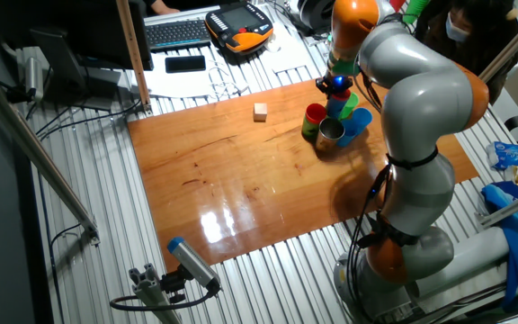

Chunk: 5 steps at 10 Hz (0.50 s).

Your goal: Stack the cups

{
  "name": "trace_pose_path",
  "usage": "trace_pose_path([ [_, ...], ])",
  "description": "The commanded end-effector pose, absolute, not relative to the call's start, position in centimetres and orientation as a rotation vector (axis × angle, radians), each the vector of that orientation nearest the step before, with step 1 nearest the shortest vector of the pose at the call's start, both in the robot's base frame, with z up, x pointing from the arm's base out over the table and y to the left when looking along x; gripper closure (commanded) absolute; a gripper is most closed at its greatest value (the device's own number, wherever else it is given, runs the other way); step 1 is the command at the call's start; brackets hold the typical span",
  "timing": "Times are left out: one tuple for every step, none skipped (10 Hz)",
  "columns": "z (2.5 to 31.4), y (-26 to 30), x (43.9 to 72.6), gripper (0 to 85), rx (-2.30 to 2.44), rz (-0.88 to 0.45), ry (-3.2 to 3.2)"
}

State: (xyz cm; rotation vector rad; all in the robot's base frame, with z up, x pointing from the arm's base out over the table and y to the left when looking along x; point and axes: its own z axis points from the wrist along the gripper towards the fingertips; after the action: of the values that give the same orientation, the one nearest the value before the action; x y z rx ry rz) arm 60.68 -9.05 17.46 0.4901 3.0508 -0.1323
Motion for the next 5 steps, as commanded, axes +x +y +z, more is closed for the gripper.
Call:
trace_pose_path([
  [16.99, -8.74, 60.44, 85.0, 0.495, -0.155, 3.031],
  [16.77, -8.62, 60.43, 68.0, 0.505, -0.16, 3.023],
  [16.69, -8.69, 60.55, 68.0, 0.509, -0.157, 3.019],
  [16.58, -8.75, 60.68, 68.0, 0.514, -0.157, 3.012],
  [16.47, -8.76, 60.78, 68.0, 0.515, -0.157, 3.007],
])
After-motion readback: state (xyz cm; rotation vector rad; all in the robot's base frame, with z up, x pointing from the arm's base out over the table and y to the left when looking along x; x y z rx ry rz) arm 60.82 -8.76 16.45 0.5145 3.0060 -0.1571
